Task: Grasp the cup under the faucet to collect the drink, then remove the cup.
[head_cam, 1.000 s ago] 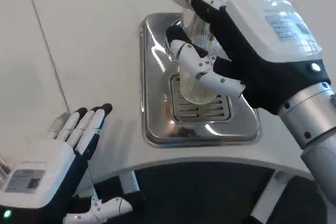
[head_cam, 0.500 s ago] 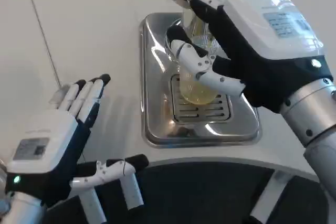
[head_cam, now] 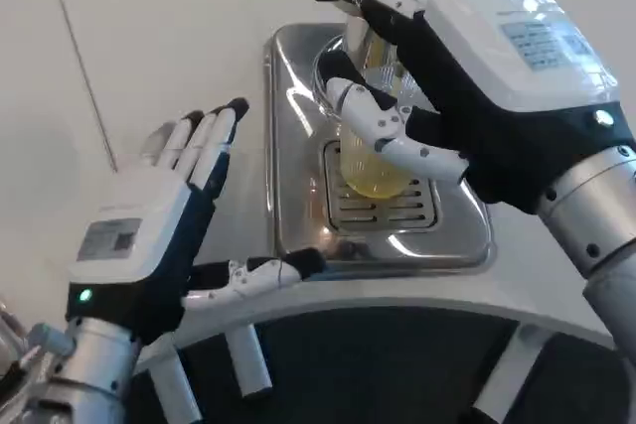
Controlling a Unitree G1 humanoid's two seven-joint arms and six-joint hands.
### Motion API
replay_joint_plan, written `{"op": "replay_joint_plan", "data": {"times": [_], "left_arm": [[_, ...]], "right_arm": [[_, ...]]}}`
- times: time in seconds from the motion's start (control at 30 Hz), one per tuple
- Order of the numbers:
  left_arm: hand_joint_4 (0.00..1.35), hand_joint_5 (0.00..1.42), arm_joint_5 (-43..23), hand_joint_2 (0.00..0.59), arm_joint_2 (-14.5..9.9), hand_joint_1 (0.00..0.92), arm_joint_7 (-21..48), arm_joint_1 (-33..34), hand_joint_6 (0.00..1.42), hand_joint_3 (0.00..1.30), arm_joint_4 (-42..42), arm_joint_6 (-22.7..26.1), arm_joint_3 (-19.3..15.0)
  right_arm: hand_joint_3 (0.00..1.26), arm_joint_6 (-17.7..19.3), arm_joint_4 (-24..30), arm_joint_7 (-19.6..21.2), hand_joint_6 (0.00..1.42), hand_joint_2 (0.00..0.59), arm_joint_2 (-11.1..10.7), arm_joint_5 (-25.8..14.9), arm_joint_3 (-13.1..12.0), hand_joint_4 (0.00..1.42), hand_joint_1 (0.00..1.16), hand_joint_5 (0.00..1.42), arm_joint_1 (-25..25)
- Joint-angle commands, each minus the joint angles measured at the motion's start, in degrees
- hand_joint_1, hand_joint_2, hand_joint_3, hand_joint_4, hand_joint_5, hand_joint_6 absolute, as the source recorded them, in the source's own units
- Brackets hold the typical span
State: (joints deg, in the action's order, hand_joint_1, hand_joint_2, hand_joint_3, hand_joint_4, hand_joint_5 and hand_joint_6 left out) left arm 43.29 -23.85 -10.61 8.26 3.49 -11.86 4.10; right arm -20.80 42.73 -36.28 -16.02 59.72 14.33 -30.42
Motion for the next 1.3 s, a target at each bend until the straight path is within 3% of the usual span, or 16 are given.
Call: {"op": "replay_joint_plan", "data": {"times": [0.03, 0.43, 0.77, 0.93, 1.13, 1.3], "left_arm": [[0.0, 0.0, 0.47, 0.058, 1.08, 0.091, -0.87, 1.79, 0.01, 0.0, -1.4, 0.66, 1.81], [0.0, 0.0, 1.26, 0.059, 2.12, 0.092, -1.06, 5.19, 0.02, 0.0, -4.29, 1.12, 5.34], [0.0, 0.01, 2.48, 0.059, 1.74, 0.093, -0.83, 5.2, 0.02, 0.0, -4.48, 0.51, 8.03], [0.0, 0.01, 2.37, 0.06, 1.72, 0.093, -0.77, 5.71, 0.02, 0.0, -4.57, 0.82, 8.21], [0.0, 0.01, 2.12, 0.06, 1.57, 0.093, -0.06, 6.06, 0.02, 0.0, -4.84, 0.84, 8.41], [0.0, 0.0, 1.51, 0.056, 1.67, 0.103, 0.84, 6.95, 0.01, 0.0, -5.23, 0.91, 8.7]], "right_arm": [[0.2, 1.7, 0.31, -1.06, 0.14, 0.531, 0.38, -0.55, 0.52, 0.1, 0.0, 0.15, 0.39], [0.2, 1.68, 0.29, 0.0, 0.13, 0.532, 0.94, -1.79, -1.37, 0.09, 0.0, 0.14, 2.48], [0.17, -2.53, 1.45, 2.69, 0.09, 0.548, 7.98, -0.75, -2.45, 0.04, 0.0, 0.09, 5.57], [0.11, -3.14, 1.68, 8.25, 0.02, 0.559, 12.06, 0.0, -3.38, 0.0, 0.01, 0.0, 6.52], [0.0, -4.73, 1.91, 15.28, 0.0, 0.556, 17.47, -1.51, -5.88, 0.0, 0.03, 0.0, 7.13], [0.0, -3.71, 2.88, 17.19, 0.0, 0.549, 17.78, -3.1, -7.0, 0.0, 0.03, 0.0, 8.27]]}}
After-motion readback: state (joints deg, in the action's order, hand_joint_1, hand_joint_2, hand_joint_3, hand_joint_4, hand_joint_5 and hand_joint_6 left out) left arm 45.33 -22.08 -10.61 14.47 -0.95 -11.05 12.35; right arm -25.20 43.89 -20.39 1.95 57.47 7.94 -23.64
